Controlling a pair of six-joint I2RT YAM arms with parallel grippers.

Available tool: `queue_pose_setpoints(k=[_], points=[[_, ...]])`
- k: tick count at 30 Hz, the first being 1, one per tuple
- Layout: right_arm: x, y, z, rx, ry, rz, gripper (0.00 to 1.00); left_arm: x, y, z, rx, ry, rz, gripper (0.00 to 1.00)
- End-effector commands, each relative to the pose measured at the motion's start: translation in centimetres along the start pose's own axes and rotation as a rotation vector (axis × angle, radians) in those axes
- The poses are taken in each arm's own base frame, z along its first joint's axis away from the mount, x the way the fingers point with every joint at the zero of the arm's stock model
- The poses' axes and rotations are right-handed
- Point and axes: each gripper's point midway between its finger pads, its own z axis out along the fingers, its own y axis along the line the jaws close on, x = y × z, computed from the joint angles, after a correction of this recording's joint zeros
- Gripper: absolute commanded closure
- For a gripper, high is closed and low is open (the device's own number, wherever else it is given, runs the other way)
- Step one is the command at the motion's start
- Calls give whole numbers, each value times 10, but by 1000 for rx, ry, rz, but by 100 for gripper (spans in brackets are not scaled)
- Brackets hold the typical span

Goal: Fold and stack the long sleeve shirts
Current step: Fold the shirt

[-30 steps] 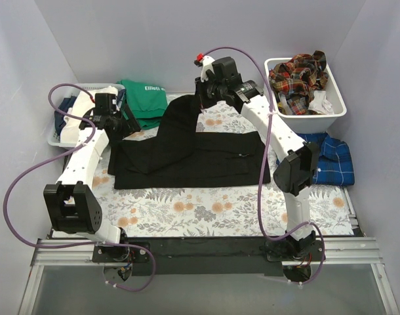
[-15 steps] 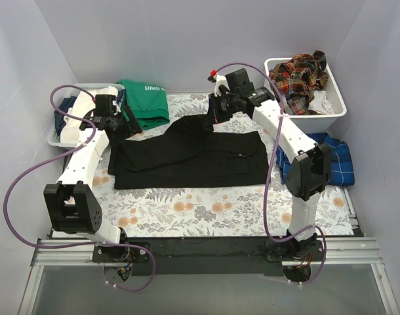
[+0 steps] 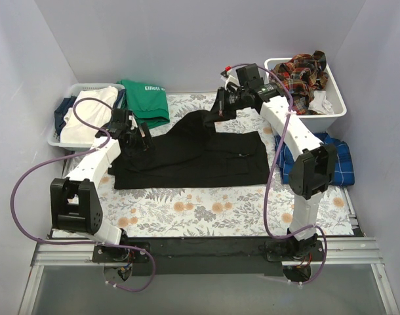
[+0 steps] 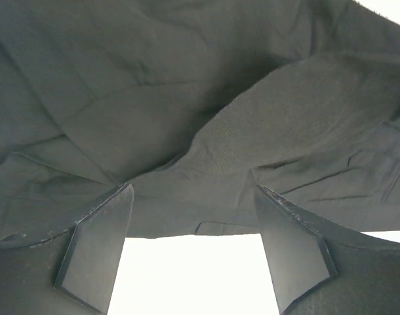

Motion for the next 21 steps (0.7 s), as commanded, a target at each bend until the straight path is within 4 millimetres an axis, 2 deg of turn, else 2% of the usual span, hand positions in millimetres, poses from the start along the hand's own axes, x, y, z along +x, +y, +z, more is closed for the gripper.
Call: queue_pose_setpoints(k=[1, 3, 7, 8, 10, 11, 14, 15, 16, 18, 19, 21], points=[[-21, 4, -4, -51, -15, 152, 99, 5, -11, 4, 43, -9, 48, 27], [-18, -12, 4, -20, -1, 156, 93, 13, -10, 11, 26, 6, 60, 27], [-5, -77, 22, 215, 22, 157, 78, 21, -6, 17, -5, 22, 69, 28], [-5, -102, 21, 331, 3, 134, 74, 22, -6, 18, -9, 23, 70, 28], [-5, -130, 18, 448, -17, 130, 69, 24, -3, 20, -30, 23, 72, 28], [-13, -148, 12, 545, -61, 112, 64, 25, -2, 21, -33, 28, 75, 28], [-42, -176, -3, 706, -161, 63, 55, 29, 0, 24, -43, 45, 78, 28], [-52, -180, -7, 733, -185, 50, 54, 30, -1, 24, -42, 48, 82, 28], [-72, -180, -14, 741, -234, 30, 53, 32, 0, 25, -48, 50, 83, 28], [-94, -187, -26, 800, -303, -6, 50, 34, 1, 27, -56, 57, 91, 28], [-112, -184, -32, 807, -347, -64, 48, 35, 1, 27, -57, 61, 94, 28], [-128, -183, -36, 823, -390, -127, 46, 37, 2, 28, -62, 69, 98, 28]])
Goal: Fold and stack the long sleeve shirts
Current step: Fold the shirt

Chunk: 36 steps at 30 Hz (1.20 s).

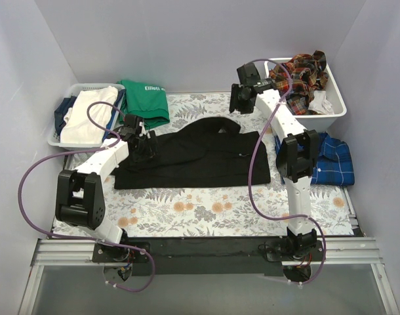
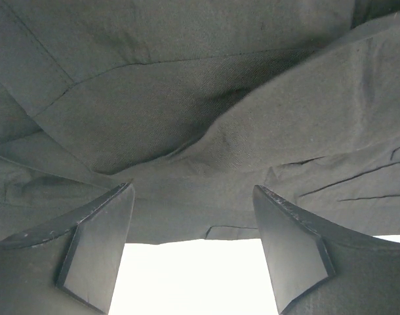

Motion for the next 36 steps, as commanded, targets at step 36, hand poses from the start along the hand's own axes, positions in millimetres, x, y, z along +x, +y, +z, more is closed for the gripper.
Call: queue_pose_setpoints(k=[36], points=[[35, 15, 66, -156, 53, -254, 50, 10, -29, 56, -34, 128, 8, 29]])
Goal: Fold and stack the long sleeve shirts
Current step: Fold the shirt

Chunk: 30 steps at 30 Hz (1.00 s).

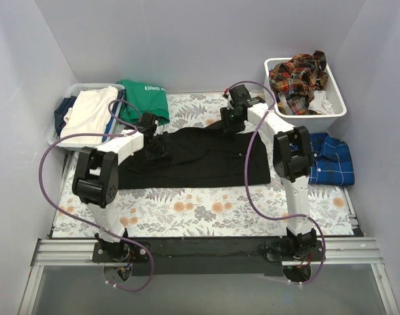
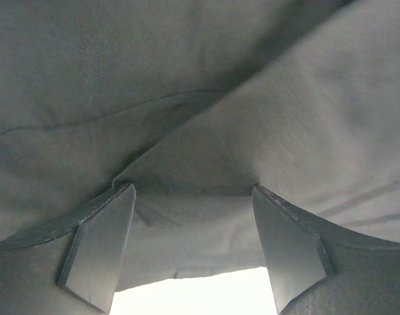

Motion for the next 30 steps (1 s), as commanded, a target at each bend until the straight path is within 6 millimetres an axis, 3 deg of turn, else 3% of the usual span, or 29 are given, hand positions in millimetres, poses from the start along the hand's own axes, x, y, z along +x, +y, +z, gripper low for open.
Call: queue_pose_setpoints(k=[1, 7, 9, 11, 14, 17, 20, 22, 23, 25, 26, 27, 29, 30], points=[[-41, 5, 15, -13, -73, -3, 50, 10, 11, 16, -81, 59, -43, 29], [-78, 3, 37, 1, -201, 11, 52, 25, 35, 28, -201, 99, -58, 29], [-90, 6, 39, -21, -251, 21, 52, 31, 38, 31, -208, 114, -35, 29], [-114, 20, 35, -85, -348, 36, 52, 40, 43, 33, -235, 119, 2, 29], [-151, 41, 17, -195, -511, 50, 51, 53, 51, 33, -276, 134, 45, 30], [-188, 63, -17, -300, -670, 33, 49, 62, 57, 32, -287, 147, 52, 29], [-207, 72, -46, -327, -761, -11, 48, 68, 58, 31, -285, 154, 55, 30], [-207, 68, -55, -299, -779, -26, 48, 69, 59, 29, -284, 151, 52, 29], [-211, 70, -75, -288, -808, -42, 48, 72, 60, 29, -284, 154, 50, 30], [-191, 59, -70, -233, -770, -73, 47, 71, 59, 26, -278, 147, 46, 30], [-188, 61, -90, -224, -777, -82, 47, 71, 59, 26, -277, 144, 46, 29], [-159, 51, -72, -188, -687, -97, 47, 73, 60, 25, -276, 146, 45, 29], [-132, 46, -85, -153, -622, -103, 47, 73, 60, 23, -276, 140, 40, 29], [-106, 39, -78, -130, -536, -111, 47, 74, 61, 23, -277, 141, 39, 29]])
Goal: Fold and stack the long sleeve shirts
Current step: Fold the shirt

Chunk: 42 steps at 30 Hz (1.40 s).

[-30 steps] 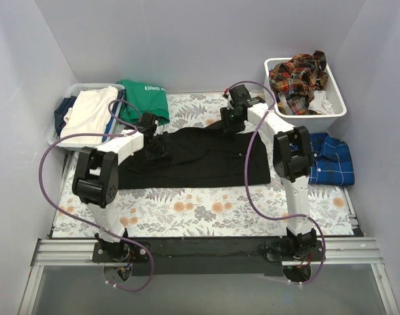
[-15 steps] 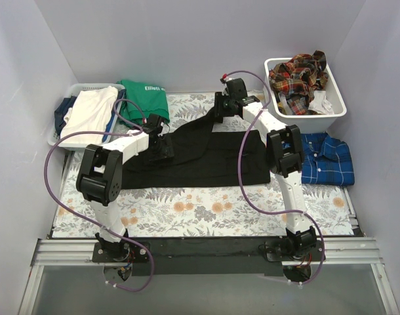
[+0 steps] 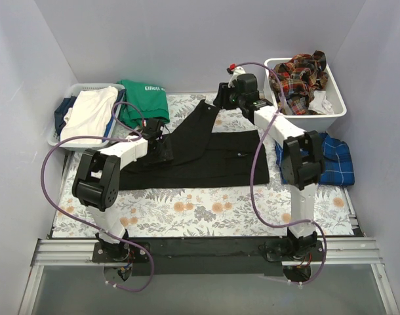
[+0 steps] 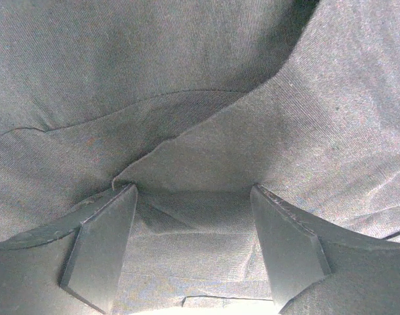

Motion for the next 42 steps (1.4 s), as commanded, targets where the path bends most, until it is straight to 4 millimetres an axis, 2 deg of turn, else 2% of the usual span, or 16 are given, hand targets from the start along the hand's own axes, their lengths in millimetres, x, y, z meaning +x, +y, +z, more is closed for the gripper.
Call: queue_pose_setpoints(k=[1, 3, 4, 6, 7, 10, 19, 20, 23, 24, 27, 30, 33, 37, 41, 42], points=[[38, -5, -60, 72, 147, -74, 47, 60, 40, 5, -135, 186, 19, 29], [60, -6, -83, 91, 219, -62, 48, 61, 41, 4, -136, 185, 11, 29], [100, -14, -95, 115, 324, -40, 49, 63, 41, 4, -135, 187, 10, 29], [125, -13, -111, 115, 390, -28, 50, 67, 43, 2, -134, 193, 4, 29], [151, -19, -121, 134, 452, -9, 52, 67, 43, 2, -132, 187, 3, 29], [186, -24, -139, 156, 526, 17, 53, 71, 46, -1, -134, 184, 3, 29], [237, -35, -179, 224, 653, 50, 56, 77, 50, -11, -125, 170, -2, 29], [255, -39, -191, 242, 698, 57, 56, 82, 52, -11, -126, 178, -1, 29], [272, -43, -212, 278, 740, 60, 56, 88, 55, -16, -121, 179, -7, 29], [288, -47, -227, 305, 782, 64, 56, 90, 56, -18, -118, 183, -9, 29], [301, -47, -249, 333, 815, 85, 56, 95, 58, -25, -117, 182, -10, 29], [294, -48, -258, 363, 795, 88, 57, 87, 54, -35, -95, 154, -20, 29], [260, -37, -251, 328, 689, 83, 57, 62, 42, -51, -54, 90, -17, 28], [166, -14, -227, 257, 456, 37, 56, 3, 19, -84, -5, -54, -28, 23], [111, 0, -201, 196, 359, 12, 53, -11, 17, -94, -5, -93, -50, 21], [106, 3, -195, 184, 357, 8, 51, -11, 17, -93, -4, -91, -50, 20]])
